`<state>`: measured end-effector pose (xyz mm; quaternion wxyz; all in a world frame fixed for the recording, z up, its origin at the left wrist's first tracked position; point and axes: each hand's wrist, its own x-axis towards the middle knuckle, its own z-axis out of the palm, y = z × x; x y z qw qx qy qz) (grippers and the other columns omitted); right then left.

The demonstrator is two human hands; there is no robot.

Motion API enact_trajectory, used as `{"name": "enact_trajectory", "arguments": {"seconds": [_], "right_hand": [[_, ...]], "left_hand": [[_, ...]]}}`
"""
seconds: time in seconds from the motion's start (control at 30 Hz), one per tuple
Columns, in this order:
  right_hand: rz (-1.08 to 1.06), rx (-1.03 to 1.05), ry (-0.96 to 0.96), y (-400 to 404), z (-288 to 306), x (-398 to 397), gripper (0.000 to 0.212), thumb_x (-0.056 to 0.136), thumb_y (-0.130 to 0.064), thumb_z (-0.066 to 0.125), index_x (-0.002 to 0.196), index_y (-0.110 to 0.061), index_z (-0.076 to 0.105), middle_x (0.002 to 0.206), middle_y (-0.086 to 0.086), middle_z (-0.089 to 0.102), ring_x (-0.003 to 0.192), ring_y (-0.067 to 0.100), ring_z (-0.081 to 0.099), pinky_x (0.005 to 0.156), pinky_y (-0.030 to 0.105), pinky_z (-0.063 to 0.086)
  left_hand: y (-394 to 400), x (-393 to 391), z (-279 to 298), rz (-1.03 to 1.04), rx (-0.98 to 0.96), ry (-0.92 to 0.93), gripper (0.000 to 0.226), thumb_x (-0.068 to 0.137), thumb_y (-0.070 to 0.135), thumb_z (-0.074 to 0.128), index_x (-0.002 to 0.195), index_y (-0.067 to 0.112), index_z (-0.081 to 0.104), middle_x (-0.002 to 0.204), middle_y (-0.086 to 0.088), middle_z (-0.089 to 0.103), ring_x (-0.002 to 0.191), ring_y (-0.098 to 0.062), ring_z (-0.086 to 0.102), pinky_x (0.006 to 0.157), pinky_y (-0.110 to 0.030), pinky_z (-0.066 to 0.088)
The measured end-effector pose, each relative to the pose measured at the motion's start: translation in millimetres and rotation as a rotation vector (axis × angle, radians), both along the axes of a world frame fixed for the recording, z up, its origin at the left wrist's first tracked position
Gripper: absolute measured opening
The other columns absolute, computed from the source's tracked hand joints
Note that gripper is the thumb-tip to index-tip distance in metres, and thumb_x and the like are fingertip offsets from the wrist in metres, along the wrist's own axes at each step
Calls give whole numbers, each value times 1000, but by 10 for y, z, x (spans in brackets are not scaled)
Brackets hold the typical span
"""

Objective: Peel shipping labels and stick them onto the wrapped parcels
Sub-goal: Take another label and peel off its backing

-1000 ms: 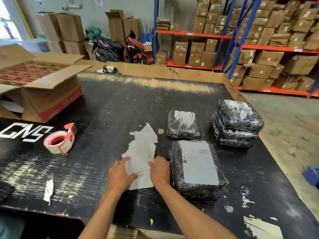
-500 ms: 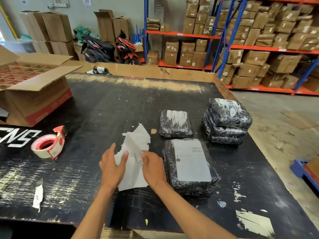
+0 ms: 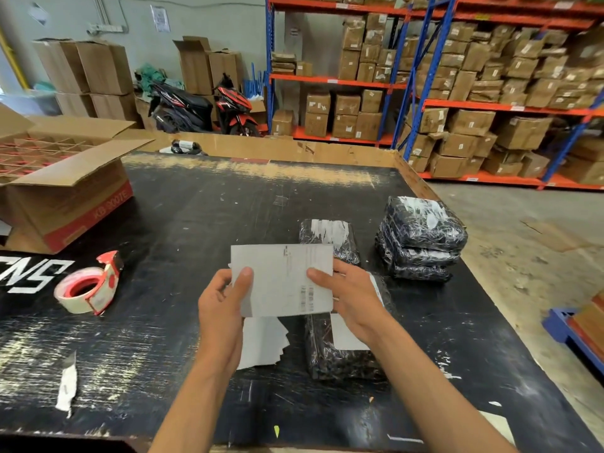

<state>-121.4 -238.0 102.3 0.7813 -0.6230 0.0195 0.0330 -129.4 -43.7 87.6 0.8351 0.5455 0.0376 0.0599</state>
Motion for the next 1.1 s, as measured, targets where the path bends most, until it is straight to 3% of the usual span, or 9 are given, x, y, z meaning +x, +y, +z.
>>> {"name": "enact_trajectory", "arguments": {"seconds": [0.1,0.23,0.37,0.47,0.67,0.8,0.97,1.1], "right_hand": [[3,-17,-25,-122,21,19,34,84,-18,75,116,-8,72,112,10,77,105,26,74,87,41,61],[-35,-64,-65,-331,154,53,36,77,-23,78,111,-12,75,108,9,78,100,26,75,75,32,62],[11,-138,-94,-519,269,83,35,75,-20,78,108,-10,76,106,13,78,96,29,76,75,38,62],[47,-159,-108,-603,337,89,32,76,-18,79,106,-8,76,103,14,78,91,28,77,68,33,62],[91,-212,-128,-671,383,75,32,77,-19,79,107,-9,77,104,14,78,92,29,77,72,33,63],[89,-222,-121,-684,374,55,33,76,-20,79,107,-9,78,103,13,79,91,28,77,70,31,62],[85,-224,-95,-724,349,39,28,77,-18,80,105,-11,79,104,13,79,93,29,77,70,31,62],[93,-232,-84,-749,336,37,26,78,-18,80,104,-13,79,105,14,78,95,30,76,71,31,62]], "left_hand": [[-104,-62,67,-56,-12,3,10,91,21,66,84,14,64,88,-9,77,74,-18,73,58,-27,57],[-128,-125,103,-92,68,-63,17,94,25,61,86,17,74,92,-5,76,78,-15,70,61,-23,55],[-105,-151,187,-83,88,-122,22,97,20,58,88,17,78,84,-8,73,70,-15,64,55,-24,51],[-91,-166,228,-112,84,-133,24,98,19,56,89,15,78,80,-8,72,67,-16,64,54,-23,51],[-105,-206,292,-157,91,-130,23,89,31,64,86,14,78,78,-8,72,65,-15,64,52,-22,49],[-131,-214,304,-160,118,-128,22,93,23,62,81,13,78,75,-9,71,64,-15,63,51,-21,48],[-158,-229,331,-200,93,-112,26,85,32,65,78,11,78,76,-10,72,65,-14,65,51,-20,49],[-185,-232,322,-229,103,-109,26,90,27,62,75,12,77,74,-8,70,64,-12,60,50,-19,46]]}}
